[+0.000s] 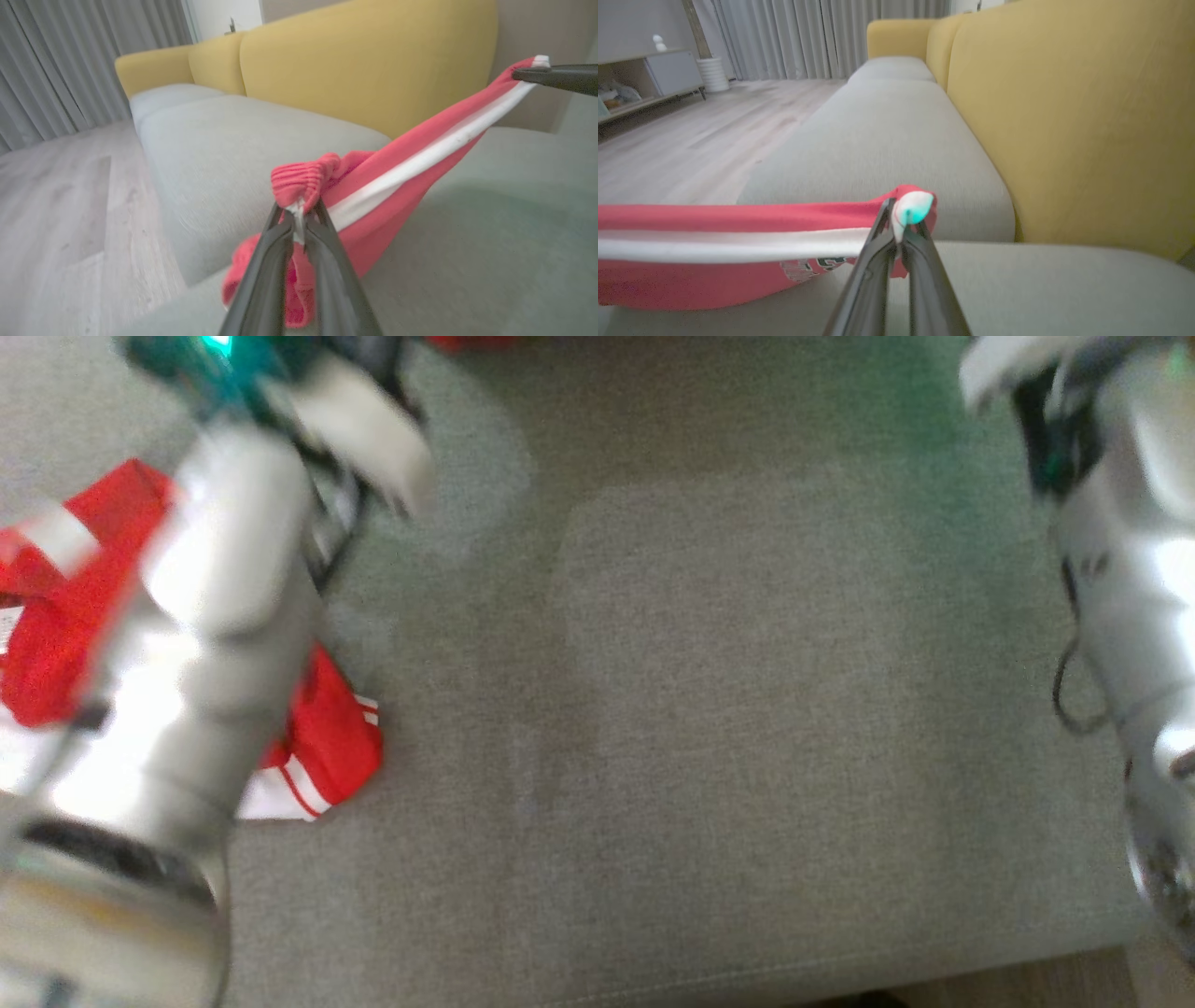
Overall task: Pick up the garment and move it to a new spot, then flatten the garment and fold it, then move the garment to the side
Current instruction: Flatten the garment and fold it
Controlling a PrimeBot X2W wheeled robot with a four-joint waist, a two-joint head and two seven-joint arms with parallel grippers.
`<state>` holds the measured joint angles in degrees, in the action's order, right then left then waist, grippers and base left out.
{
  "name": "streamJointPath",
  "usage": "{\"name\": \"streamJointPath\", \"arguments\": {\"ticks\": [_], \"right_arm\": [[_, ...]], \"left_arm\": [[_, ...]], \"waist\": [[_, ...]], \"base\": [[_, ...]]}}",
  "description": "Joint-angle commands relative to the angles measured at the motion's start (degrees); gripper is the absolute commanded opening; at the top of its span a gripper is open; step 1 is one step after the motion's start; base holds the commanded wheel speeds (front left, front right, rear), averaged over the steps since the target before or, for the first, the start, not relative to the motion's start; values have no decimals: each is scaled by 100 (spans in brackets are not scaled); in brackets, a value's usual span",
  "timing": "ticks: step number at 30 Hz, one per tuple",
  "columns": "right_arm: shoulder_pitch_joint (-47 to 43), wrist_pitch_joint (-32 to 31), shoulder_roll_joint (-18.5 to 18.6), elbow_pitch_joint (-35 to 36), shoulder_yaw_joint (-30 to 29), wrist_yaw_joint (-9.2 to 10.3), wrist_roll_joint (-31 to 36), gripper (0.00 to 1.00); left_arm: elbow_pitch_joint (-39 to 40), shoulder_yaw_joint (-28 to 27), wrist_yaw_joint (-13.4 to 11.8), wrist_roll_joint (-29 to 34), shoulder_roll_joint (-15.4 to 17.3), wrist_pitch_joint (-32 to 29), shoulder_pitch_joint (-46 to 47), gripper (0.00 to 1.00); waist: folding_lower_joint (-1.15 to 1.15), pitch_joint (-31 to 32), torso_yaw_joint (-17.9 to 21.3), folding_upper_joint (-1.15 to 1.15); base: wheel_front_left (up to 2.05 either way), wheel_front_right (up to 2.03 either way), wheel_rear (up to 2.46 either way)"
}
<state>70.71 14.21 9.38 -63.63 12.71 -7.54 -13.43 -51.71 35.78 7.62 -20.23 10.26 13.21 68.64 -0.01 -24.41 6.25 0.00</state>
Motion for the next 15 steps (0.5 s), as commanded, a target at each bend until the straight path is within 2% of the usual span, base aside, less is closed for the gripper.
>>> {"name": "streamJointPath", "arguments": {"ticks": [1, 7, 15], "right_arm": [[-230, 22, 39, 55, 160, 5, -162, 0], [-1157, -827, 454, 101, 976, 5, -879, 0], [-2167, -2404, 1378, 1054, 1924, 5, -2177, 0]], "left_arm": [[224, 91, -16, -204, 222, 62, -212, 0], [764, 958, -15, -687, 454, 64, -1402, 0], [1453, 1446, -25, -882, 663, -96, -2389, 0]], "waist": [[1, 182, -60, 0], [1, 586, -97, 0], [1, 1081, -23, 0]], "base": [[0, 0, 0], [0, 0, 0], [0, 0, 0]]}}
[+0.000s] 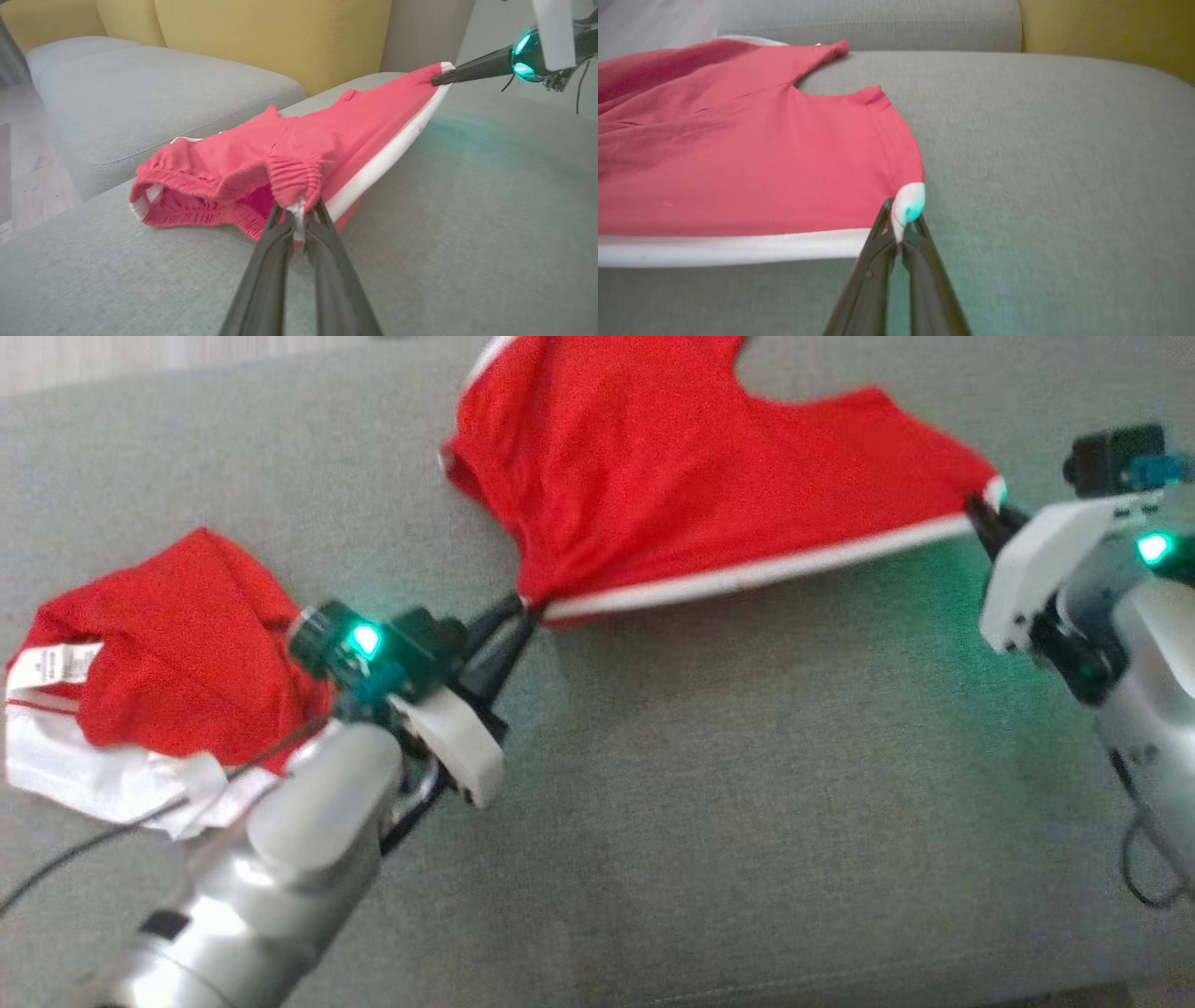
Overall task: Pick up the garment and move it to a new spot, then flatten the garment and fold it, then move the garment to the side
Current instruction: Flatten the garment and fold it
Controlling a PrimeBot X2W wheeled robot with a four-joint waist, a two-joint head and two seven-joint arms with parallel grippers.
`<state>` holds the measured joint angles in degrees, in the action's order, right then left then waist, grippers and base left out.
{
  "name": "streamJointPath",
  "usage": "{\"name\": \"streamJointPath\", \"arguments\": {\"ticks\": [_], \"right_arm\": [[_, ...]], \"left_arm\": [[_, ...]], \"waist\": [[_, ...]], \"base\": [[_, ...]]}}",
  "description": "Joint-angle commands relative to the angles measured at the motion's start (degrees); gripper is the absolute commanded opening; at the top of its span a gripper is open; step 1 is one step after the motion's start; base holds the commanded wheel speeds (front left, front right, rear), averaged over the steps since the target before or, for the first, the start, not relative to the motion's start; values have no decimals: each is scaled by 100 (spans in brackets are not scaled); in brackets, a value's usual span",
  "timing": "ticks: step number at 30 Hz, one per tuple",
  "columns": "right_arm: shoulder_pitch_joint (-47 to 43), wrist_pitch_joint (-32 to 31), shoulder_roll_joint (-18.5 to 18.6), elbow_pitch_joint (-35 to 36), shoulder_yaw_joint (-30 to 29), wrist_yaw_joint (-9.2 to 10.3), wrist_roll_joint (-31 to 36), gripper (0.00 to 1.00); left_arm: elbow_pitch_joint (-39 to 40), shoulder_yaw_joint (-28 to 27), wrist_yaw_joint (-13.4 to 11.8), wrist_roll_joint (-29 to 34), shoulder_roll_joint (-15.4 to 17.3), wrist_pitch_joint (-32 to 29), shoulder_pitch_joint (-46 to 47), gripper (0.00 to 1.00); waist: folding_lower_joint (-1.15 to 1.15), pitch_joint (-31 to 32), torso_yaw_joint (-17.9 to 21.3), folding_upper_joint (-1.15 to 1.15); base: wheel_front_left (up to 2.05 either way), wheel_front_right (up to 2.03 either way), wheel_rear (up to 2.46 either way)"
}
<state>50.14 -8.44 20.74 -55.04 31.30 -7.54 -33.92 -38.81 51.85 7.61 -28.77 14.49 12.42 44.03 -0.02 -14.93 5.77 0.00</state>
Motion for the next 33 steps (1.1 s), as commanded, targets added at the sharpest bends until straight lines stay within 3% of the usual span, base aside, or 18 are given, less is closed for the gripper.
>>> {"name": "streamJointPath", "arguments": {"ticks": [1, 12, 20, 25, 33], "right_arm": [[-227, -335, 348, 330, 153, 5, -258, 0], [-1487, -1666, 1322, 1649, 435, 5, -1197, 0], [-2244, -2224, 1748, 2784, -92, 5, -1428, 0], [-2307, -2073, 1669, 3378, -700, 5, -1099, 0], [-1695, -1668, 1045, 3547, -1507, 5, -157, 0]], "left_arm": [[244, -125, -53, -26, 251, -45, -25, 0], [1440, 182, -413, -150, 547, -475, -1169, 0], [2616, 385, -713, -217, 842, -915, -1808, 0], [3008, 216, -944, -137, 942, -995, -1590, 0], [2965, -70, -1055, -81, 779, -992, -897, 0]], "waist": [[2, 187, 39, 0], [2, 861, 223, 0], [2, 912, 278, 0], [2, 640, 145, 0], [2, 132, -194, 0]], "base": [[0, 0, 0], [0, 0, 0], [0, 0, 0], [0, 0, 0], [0, 0, 0]]}}
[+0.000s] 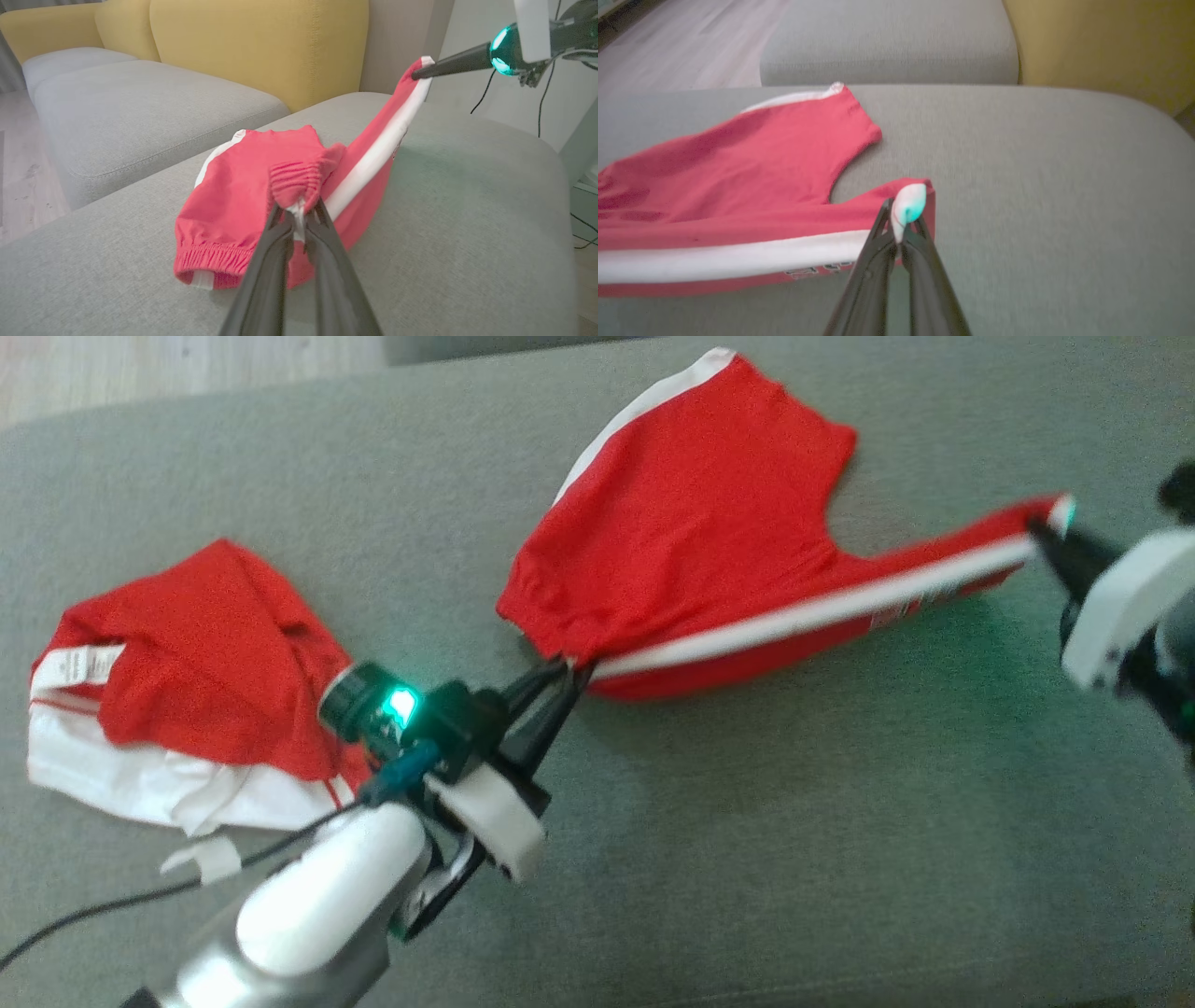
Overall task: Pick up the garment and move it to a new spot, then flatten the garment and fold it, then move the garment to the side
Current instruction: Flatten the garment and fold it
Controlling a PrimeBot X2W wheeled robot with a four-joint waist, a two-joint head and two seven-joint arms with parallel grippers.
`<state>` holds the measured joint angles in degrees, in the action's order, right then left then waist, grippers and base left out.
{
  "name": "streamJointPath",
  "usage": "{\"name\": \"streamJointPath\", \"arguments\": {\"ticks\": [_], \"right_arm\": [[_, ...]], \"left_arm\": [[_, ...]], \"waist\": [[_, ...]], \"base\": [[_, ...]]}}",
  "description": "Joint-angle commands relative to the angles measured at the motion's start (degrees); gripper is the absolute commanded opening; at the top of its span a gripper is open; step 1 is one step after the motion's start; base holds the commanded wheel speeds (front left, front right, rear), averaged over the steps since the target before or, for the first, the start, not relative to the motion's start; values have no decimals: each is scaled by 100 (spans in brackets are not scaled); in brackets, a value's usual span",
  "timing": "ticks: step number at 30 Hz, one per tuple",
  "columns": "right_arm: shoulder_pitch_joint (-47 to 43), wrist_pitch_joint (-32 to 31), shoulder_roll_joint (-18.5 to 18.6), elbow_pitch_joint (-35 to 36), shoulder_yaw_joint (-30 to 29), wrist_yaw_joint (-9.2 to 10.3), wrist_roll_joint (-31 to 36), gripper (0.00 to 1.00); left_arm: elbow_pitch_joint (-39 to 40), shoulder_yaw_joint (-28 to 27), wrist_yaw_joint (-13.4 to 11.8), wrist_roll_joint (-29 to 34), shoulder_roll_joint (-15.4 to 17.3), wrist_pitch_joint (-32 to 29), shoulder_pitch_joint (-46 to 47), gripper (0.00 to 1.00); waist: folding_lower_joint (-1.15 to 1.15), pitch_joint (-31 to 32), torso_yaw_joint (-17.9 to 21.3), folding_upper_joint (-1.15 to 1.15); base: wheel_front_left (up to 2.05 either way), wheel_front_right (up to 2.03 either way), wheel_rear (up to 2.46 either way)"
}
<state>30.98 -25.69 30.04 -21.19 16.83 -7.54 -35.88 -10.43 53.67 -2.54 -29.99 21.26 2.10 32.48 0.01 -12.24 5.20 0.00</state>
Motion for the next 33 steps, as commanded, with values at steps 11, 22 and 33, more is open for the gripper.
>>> {"name": "streamJointPath", "arguments": {"ticks": [11, 22, 33], "right_arm": [[1660, 601, -561, -691, -131, 5, 1021, 0], [3002, 1342, -879, -2032, 136, 5, 1593, 0], [3778, 1932, -1062, -3335, 421, 5, 1747, 0]], "left_arm": [[-600, -409, 94, -26, -365, 48, 1138, 0], [-1440, -531, 282, -99, -843, 168, 1995, 0], [-2145, -368, 499, -61, -1278, 233, 2524, 0]], "waist": [[-1, -836, -581, 0], [-1, -1474, -944, 0], [-1, -1778, -1361, 0]], "base": [[0, 0, 0], [0, 0, 0], [0, 0, 0]]}}
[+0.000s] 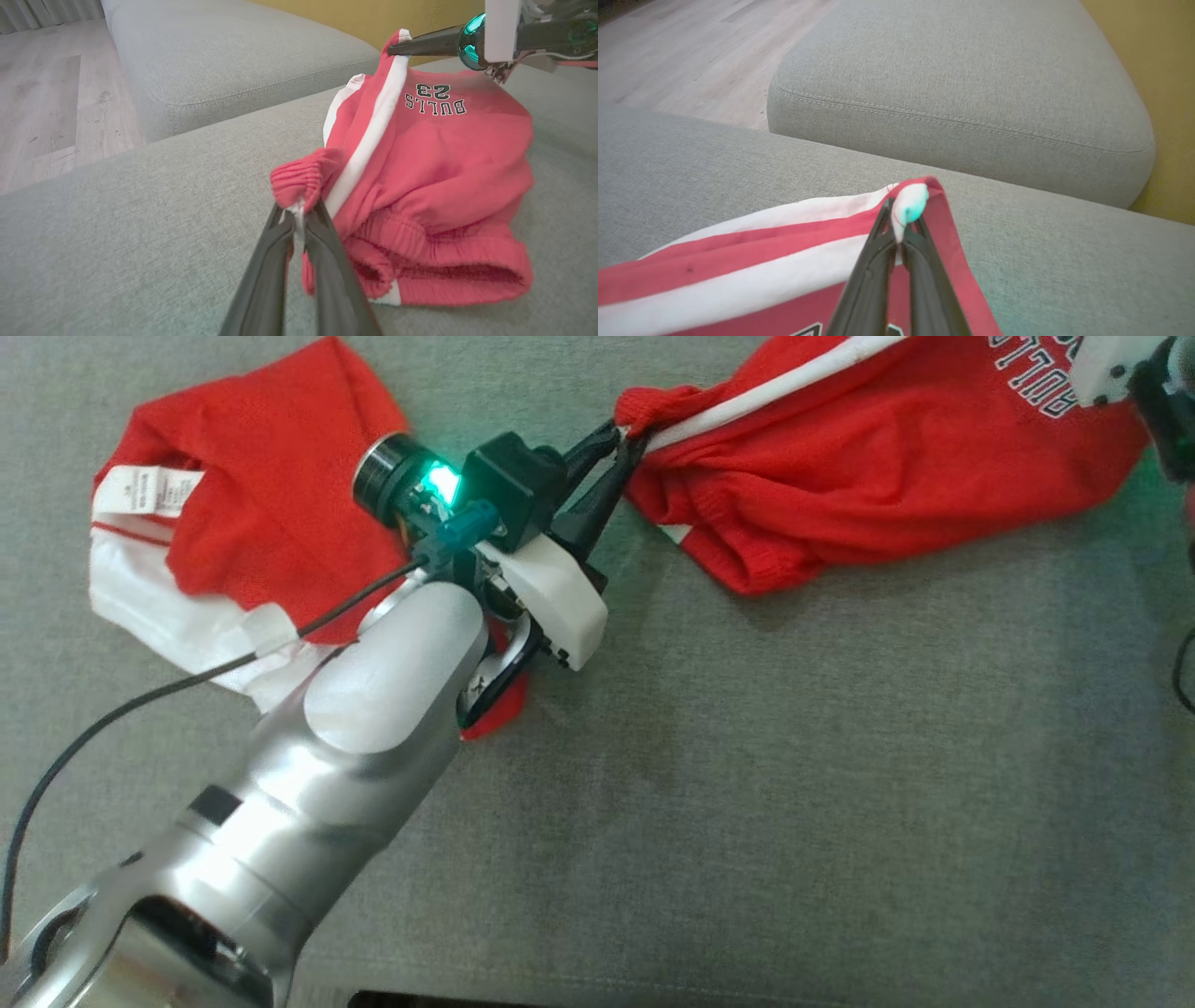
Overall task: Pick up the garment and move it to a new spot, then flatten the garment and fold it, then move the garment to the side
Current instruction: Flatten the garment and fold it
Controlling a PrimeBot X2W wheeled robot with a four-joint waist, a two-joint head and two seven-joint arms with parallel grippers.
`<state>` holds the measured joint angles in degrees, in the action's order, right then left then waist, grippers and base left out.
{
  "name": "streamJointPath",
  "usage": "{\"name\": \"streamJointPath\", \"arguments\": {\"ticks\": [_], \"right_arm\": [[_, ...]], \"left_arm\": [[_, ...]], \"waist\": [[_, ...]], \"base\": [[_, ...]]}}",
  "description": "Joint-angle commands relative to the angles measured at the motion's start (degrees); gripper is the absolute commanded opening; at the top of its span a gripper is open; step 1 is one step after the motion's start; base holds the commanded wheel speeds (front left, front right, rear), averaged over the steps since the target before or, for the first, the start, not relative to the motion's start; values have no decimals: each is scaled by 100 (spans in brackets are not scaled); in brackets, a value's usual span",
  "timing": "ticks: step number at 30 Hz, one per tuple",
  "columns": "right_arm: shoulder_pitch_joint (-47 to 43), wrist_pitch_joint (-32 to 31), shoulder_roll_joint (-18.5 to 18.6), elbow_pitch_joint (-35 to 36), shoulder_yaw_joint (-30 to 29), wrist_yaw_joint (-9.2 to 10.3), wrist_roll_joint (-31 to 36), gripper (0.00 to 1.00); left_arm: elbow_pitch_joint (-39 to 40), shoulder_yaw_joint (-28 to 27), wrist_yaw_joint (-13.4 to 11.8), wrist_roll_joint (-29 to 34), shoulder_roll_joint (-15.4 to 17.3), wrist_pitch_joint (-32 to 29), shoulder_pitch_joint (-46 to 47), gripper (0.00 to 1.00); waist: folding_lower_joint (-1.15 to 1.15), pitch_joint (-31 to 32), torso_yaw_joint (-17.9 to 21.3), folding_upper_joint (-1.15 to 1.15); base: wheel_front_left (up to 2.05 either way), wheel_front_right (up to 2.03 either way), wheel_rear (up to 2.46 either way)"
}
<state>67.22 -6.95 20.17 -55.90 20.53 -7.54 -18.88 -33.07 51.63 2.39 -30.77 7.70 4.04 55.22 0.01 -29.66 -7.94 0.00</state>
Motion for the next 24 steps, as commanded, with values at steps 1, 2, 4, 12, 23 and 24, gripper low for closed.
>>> {"name": "streamJointPath", "arguments": {"ticks": [1, 2, 4, 12, 23, 24], "right_arm": [[203, 100, -76, 43, 78, 5, 50, 0], [255, 143, -74, -47, 101, 5, 49, 0], [353, 211, -66, -226, 137, 5, 45, 0], [652, 648, -93, -868, 35, 5, 61, 100], [412, 1191, -191, -1148, 81, 5, -400, 100], [341, 1292, -202, -1127, 65, 5, -491, 100]], "left_arm": [[80, -153, 15, 16, 58, 49, 270, 0], [44, -143, 23, 16, 36, 61, 292, 0], [-24, -129, 34, 15, -6, 89, 337, 0], [-291, -131, -67, -17, -134, 186, 419, 100], [-432, -248, -276, -145, 8, 392, 156, 100], [-432, -265, -304, -158, 38, 421, 108, 100]], "waist": [[-1, -54, -72, 0], [-1, -74, -96, 0], [-1, -111, -136, 0], [-1, -101, -205, 0], [-1, 479, -69, 0], [-1, 570, -39, 0]], "base": [[0, 0, 0], [0, 0, 0], [0, 0, 0], [0, 0, 0], [0, 0, 0], [0, 0, 0]]}}
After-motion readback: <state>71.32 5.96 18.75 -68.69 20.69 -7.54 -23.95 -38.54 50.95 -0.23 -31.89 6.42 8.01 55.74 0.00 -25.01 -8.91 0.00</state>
